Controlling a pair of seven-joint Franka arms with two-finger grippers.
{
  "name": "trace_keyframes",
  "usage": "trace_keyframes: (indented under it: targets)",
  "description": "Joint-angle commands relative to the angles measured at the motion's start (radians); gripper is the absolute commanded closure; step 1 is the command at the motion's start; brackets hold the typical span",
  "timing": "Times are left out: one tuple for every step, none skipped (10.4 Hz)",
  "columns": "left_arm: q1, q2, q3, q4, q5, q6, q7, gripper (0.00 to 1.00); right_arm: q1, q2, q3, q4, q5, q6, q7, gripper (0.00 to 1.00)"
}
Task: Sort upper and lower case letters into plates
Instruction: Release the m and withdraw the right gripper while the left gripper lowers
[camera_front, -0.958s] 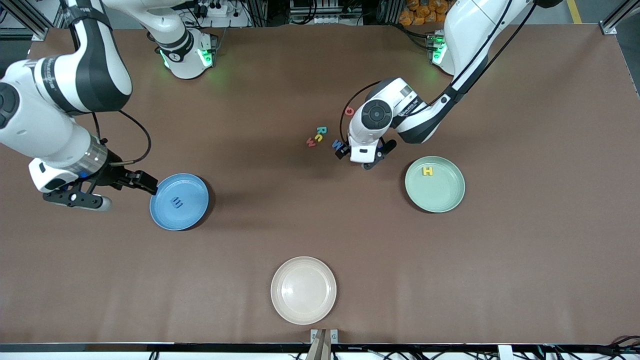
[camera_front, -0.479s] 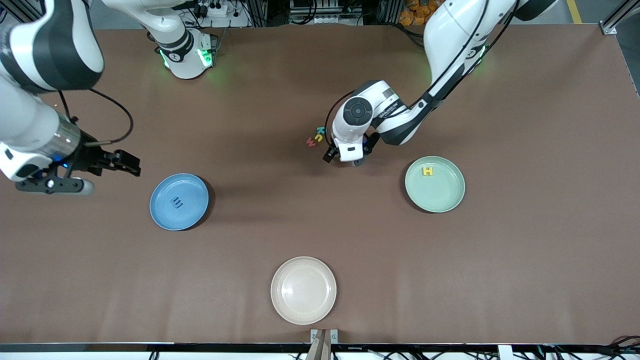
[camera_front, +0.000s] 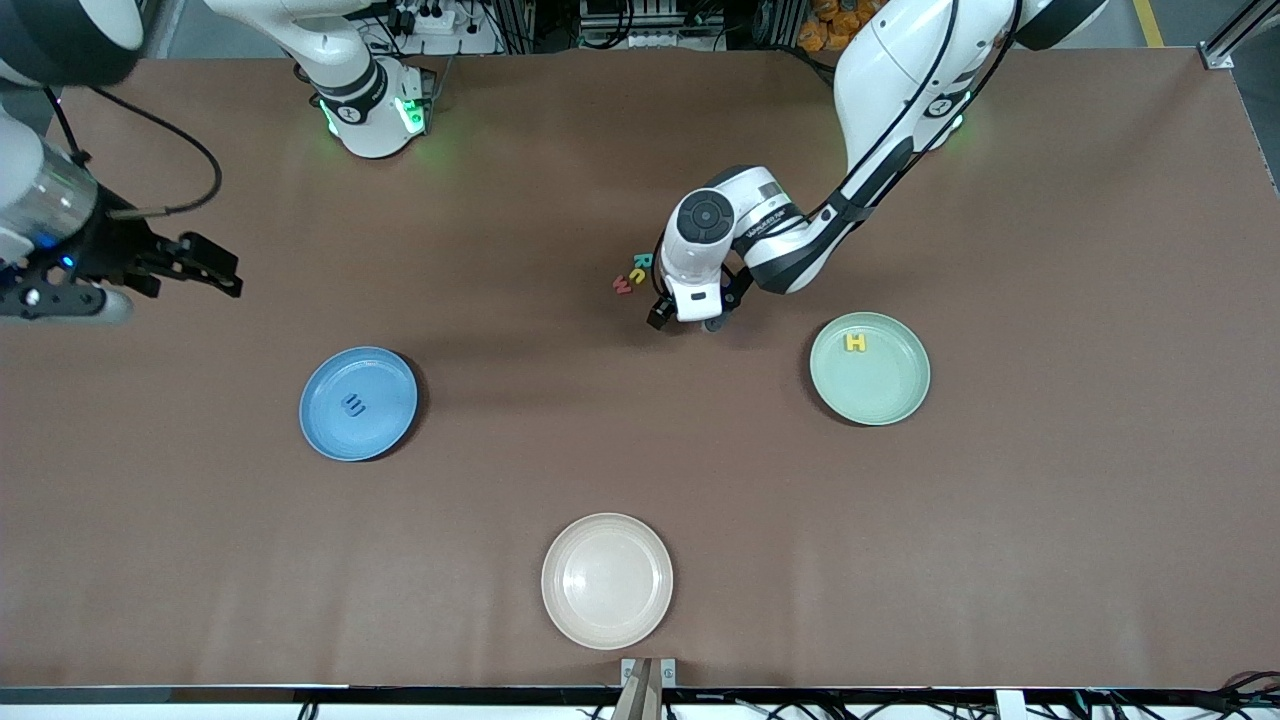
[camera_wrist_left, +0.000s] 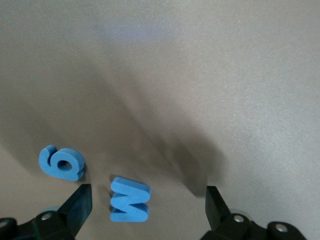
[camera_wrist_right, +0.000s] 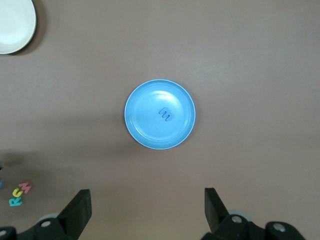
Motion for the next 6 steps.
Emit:
trace_keyframes:
  targets:
    - [-0.015,-0.006,0.006,-0.016,0.034,0.021,-0.05,0.0,-0.019,-0.043,0.012,-0.039,0.011,0.004,-0.018,0.0]
    - [-0.022,-0.006,0.006,-0.016,0.034,0.021,-0.058,0.0,-0.019,-0.046,0.012,-0.041,0.011,-0.001,-0.019,0.0]
    - [-0.03,-0.003,0.007,-0.017,0.038,0.024,-0.058,0.0,-0.019,-0.046,0.012,-0.041,0.011,-0.006,-0.019,0.0]
    - [-0.036,-0.001,0.01,-0.023,0.046,0.041,-0.067,0.0,-0.025,-0.046,0.053,-0.056,0.01,0.0,-0.018,0.0]
    - [-0.038,-0.001,0.01,-0.029,0.046,0.056,-0.072,0.0,-0.062,-0.058,0.093,-0.059,0.01,-0.004,-0.016,0.0]
    - [-0.038,-0.001,0.012,-0.034,0.051,0.058,-0.072,0.0,-0.059,-0.073,0.098,-0.054,0.011,-0.022,-0.016,0.0]
